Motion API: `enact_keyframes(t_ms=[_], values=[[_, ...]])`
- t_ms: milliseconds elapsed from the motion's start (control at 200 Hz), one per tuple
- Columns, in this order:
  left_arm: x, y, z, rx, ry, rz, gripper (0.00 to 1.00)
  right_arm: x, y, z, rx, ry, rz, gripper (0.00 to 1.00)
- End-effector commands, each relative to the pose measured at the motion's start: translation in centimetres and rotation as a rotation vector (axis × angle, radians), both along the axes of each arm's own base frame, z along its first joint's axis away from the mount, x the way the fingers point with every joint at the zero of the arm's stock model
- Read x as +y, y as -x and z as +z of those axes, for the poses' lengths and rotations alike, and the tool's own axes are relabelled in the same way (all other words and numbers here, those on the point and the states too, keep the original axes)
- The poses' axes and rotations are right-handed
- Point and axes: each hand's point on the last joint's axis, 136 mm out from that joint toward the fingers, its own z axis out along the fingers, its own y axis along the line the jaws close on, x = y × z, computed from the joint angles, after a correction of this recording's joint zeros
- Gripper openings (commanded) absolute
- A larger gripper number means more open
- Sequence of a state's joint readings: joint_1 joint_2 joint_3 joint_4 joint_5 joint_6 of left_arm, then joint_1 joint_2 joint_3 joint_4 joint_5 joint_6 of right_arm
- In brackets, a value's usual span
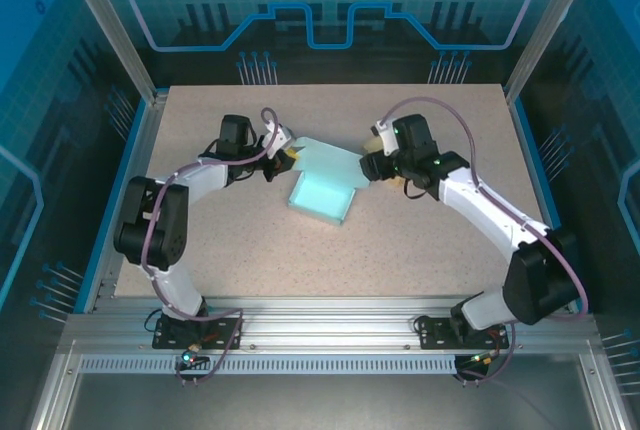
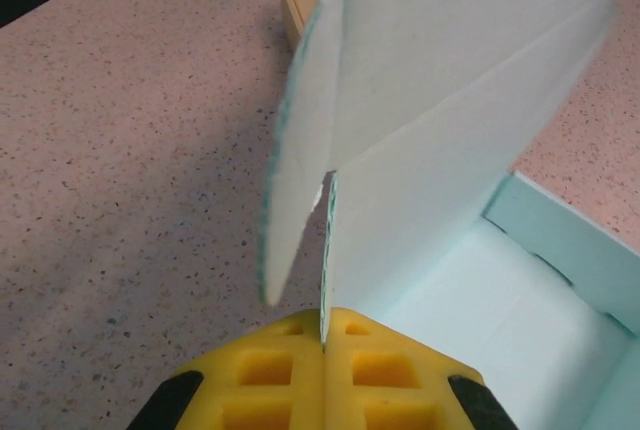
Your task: Fold the paper box
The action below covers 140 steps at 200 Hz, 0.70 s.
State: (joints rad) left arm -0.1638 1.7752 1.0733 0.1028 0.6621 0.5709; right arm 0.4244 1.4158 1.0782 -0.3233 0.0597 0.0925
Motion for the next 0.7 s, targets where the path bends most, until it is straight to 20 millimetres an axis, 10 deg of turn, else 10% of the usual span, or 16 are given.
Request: enact_keyframes(t_ms=[0, 295, 695], values=[[0.0, 0.6, 1.1, 0.016, 0.008, 0.042, 0.0, 0.1, 0.4, 0.2, -0.07, -0.104, -0.006, 0.67], [-0.5, 2.0, 0.7, 0.031, 0.006, 0.073, 0.0, -2.0, 1.8, -2.3, -0.178, -0.164, -0.056, 0.68], [-1.1, 0.9, 0.8, 0.066, 0.032, 0.028, 0.0, -1.7, -4.8, -3.9, -0.174, -0.157, 0.056, 0.67]])
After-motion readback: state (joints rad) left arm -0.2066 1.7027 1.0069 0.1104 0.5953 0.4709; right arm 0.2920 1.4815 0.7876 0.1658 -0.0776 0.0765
